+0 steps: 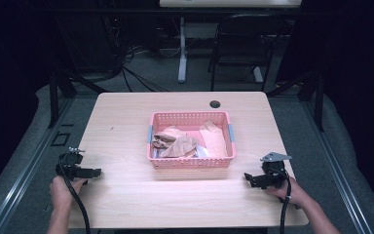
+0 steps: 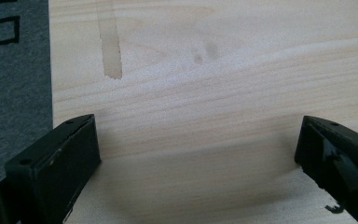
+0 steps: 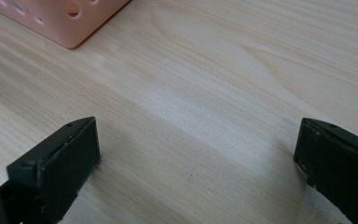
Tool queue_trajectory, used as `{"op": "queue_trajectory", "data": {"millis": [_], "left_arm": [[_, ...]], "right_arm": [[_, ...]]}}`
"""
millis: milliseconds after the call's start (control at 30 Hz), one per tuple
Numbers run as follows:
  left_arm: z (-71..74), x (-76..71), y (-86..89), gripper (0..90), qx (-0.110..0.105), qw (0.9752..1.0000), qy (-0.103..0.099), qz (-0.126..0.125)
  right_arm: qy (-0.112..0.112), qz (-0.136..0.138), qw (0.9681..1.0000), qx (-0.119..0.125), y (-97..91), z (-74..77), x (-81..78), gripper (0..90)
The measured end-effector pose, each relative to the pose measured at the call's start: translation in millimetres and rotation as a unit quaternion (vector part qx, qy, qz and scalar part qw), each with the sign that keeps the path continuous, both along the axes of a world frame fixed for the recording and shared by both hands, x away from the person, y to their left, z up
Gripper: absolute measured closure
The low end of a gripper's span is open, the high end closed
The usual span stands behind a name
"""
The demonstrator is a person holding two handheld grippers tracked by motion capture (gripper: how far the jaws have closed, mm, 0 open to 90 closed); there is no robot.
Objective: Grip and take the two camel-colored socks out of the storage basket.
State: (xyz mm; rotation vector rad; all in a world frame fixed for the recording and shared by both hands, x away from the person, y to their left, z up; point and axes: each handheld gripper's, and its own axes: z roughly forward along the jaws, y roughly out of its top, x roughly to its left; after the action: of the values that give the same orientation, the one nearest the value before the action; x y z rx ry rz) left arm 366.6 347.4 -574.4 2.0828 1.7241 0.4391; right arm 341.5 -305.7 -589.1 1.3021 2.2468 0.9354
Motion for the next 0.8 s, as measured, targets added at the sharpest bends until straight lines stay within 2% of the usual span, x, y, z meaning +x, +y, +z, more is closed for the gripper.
{"op": "queue_trajectory", "data": {"millis": [267, 400, 633, 667, 800], "left_arm": [[-0.2, -0.7, -0.2, 0.0, 0.0, 1.0, -0.002, 0.0], [0.6, -1.4, 0.4, 0.0, 0.001, 1.0, 0.005, -0.006], [0.5, -0.2, 2.6, 0.0, -0.006, 1.0, 0.0, -0.004], [1.6, 0.8, 4.0, 0.0, -0.015, 0.9999, 0.001, -0.006], [9.3, 1.4, -1.0, 0.0, -0.01, 0.9998, 0.009, -0.016]], "right_arm": [[0.0, -0.001, 1.0, 0.002, 0.9, -0.1, -0.5, 0.0], [-0.002, -0.001, 1.0, 0.0, 0.9, -0.2, -0.3, 0.0], [-0.002, -0.002, 1.0, 0.0, 1.2, -0.1, -0.1, 0.0], [-0.002, -0.002, 1.0, 0.0, 1.2, -0.1, -0.1, 0.0], [-0.003, -0.002, 1.0, 0.001, 1.9, -0.3, -0.2, 0.0]]}}
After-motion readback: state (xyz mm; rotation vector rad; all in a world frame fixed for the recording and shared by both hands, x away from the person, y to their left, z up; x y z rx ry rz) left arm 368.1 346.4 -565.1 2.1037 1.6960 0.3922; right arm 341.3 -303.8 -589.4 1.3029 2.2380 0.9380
